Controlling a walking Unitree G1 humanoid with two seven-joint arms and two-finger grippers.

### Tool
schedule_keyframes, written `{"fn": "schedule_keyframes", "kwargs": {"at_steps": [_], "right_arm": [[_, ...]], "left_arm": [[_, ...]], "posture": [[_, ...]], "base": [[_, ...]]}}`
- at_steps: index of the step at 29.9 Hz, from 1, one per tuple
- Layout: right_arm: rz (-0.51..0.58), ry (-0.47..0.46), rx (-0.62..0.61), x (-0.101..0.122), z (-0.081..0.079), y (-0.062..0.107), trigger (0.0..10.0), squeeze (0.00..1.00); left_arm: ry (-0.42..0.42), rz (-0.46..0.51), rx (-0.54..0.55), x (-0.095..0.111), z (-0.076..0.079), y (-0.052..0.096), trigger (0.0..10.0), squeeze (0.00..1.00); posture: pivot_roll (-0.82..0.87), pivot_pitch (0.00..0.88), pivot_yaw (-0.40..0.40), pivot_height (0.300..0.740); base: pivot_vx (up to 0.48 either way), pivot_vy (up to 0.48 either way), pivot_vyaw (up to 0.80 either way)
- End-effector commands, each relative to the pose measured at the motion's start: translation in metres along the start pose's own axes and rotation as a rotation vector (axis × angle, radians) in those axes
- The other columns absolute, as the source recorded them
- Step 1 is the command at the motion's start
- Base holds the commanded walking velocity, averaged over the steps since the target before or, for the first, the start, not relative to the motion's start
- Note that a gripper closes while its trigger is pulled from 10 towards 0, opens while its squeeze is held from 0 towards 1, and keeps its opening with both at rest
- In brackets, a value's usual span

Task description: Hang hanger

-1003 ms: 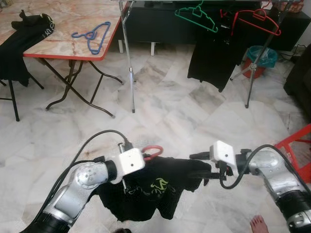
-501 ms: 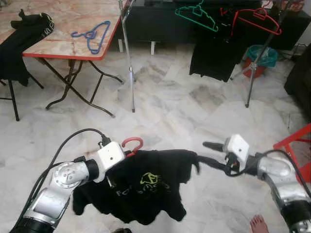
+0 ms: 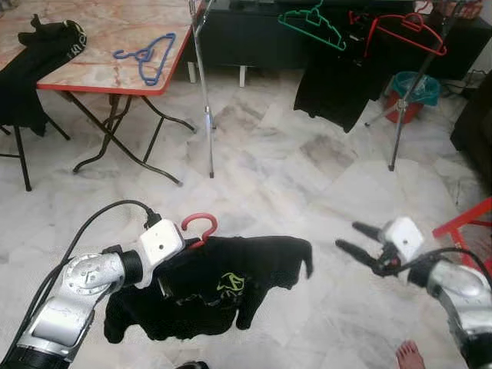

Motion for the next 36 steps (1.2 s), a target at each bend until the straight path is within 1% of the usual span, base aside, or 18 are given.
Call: {"fn": "schedule_keyframes", "kwargs": {"at_steps": [1, 2, 4, 6, 8, 11, 13, 14, 16, 17, 18, 20, 22, 25, 28, 32, 34, 36], "right_arm": [[0.047, 0.077, 0.024, 0.022, -0.002, -0.003, 10.0, 0.0], [0.178, 0.019, 0.037, 0.052, -0.004, -0.01, 10.0, 0.0], [0.259, -0.013, 0.026, 0.072, -0.002, -0.013, 10.0, 0.0], [0.293, -0.006, 0.008, 0.081, 0.0, -0.016, 10.0, 0.0], [0.259, 0.003, 0.028, 0.071, -0.006, -0.019, 10.0, 0.0], [0.236, -0.012, 0.053, 0.065, -0.011, -0.02, 10.0, 0.0], [0.206, -0.056, 0.002, 0.058, -0.008, -0.022, 10.0, 0.0], [0.197, -0.059, -0.011, 0.056, -0.007, -0.022, 10.0, 0.0], [0.142, -0.087, -0.07, 0.042, -0.002, -0.026, 10.0, 0.0], [0.094, -0.076, -0.101, 0.033, 0.0, -0.027, 10.0, 0.0], [0.094, -0.076, -0.101, 0.033, 0.0, -0.027, 10.0, 0.0], [0.031, -0.085, -0.128, 0.019, -0.001, -0.03, 10.0, 0.0], [-0.005, -0.079, -0.123, 0.012, -0.003, -0.031, 10.0, 0.0], [0.006, -0.084, -0.107, 0.013, -0.005, -0.031, 10.0, 0.0], [0.023, -0.077, -0.052, 0.018, -0.01, -0.031, 10.0, 0.0], [0.021, -0.067, -0.015, 0.02, -0.014, -0.031, 10.0, 0.0], [0.015, -0.06, 0.048, 0.022, -0.019, -0.03, 10.0, 0.0], [0.014, -0.056, 0.055, 0.022, -0.019, -0.029, 10.0, 0.0]], "left_arm": [[-0.01, 0.043, 0.021, 0.012, -0.011, 0.005, 10.0, 0.0], [-0.006, 0.046, 0.016, 0.012, -0.011, 0.005, 10.0, 0.0], [-0.004, 0.049, 0.012, 0.013, -0.011, 0.005, 10.0, 0.0], [-0.001, 0.057, 0.014, 0.016, -0.012, 0.003, 10.0, 0.0], [0.003, 0.066, 0.018, 0.018, -0.013, 0.001, 10.0, 0.0], [0.007, 0.073, 0.02, 0.02, -0.014, 0.001, 10.0, 0.0], [0.015, 0.089, 0.029, 0.024, -0.016, 0.0, 10.0, 0.0], [0.017, 0.092, 0.029, 0.025, -0.016, 0.0, 10.0, 0.0], [0.026, 0.107, 0.031, 0.028, -0.017, 0.001, 10.0, 0.0], [0.029, 0.113, 0.035, 0.03, -0.019, 0.001, 10.0, 0.0], [0.029, 0.113, 0.035, 0.03, -0.019, 0.001, 10.0, 0.0], [0.039, 0.127, 0.037, 0.033, -0.022, 0.004, 10.0, 0.0], [0.045, 0.135, 0.035, 0.036, -0.023, 0.006, 10.0, 0.0], [0.053, 0.155, 0.017, 0.041, -0.023, 0.009, 10.0, 0.0], [0.055, 0.17, -0.019, 0.046, -0.02, 0.01, 10.0, 0.0], [0.051, 0.159, -0.047, 0.045, -0.016, 0.01, 10.0, 0.0], [0.056, 0.155, -0.056, 0.044, -0.014, 0.009, 10.0, 0.0], [0.056, 0.155, -0.056, 0.044, -0.014, 0.009, 10.0, 0.0]], "posture": [[0.05, 0.098, -0.041, 0.74], [0.04, 0.092, -0.04, 0.74], [0.04, 0.095, -0.04, 0.74], [0.04, 0.095, -0.04, 0.74], [0.04, 0.1, -0.047, 0.74], [0.04, 0.104, -0.049, 0.74], [0.03, 0.104, -0.049, 0.74], [0.03, 0.104, -0.049, 0.74], [0.03, 0.107, -0.052, 0.74], [0.03, 0.107, -0.052, 0.74], [0.03, 0.107, -0.052, 0.74], [0.04, 0.108, -0.053, 0.74], [0.04, 0.108, -0.054, 0.74], [0.04, 0.108, -0.055, 0.74], [0.04, 0.108, -0.058, 0.74], [0.04, 0.11, -0.059, 0.74], [0.04, 0.109, -0.062, 0.74], [0.04, 0.109, -0.062, 0.74]], "base": [[0.0, 0.0, 0.0], [0.0, 0.0, 0.0], [0.0, 0.0, 0.0], [0.0, 0.0, 0.0], [0.0, 0.0, 0.0], [0.0, 0.0, 0.0], [0.0, 0.0, 0.0], [0.0, 0.0, 0.0], [0.0, 0.0, 0.0], [0.0, 0.0, 0.0], [0.0, 0.0, 0.0], [0.0, 0.0, 0.0], [0.0, 0.0, 0.0], [0.0, 0.0, 0.0], [0.0, 0.0, 0.0], [0.0, 0.0, 0.0], [0.0, 0.0, 0.0], [0.0, 0.0, 0.0]]}}
Point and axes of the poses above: a point about 5 cm out from each wrist's last joint towards the gripper, its own y axis pointing back from the gripper into the wrist, its own x axis along the axis of the wrist's last joint, z = x × y, the point moved 4 cm from there along -y, pointing out of the wrist towards the gripper, and after that the axes turned 15 degrees about -y, right-handed, at the moved point
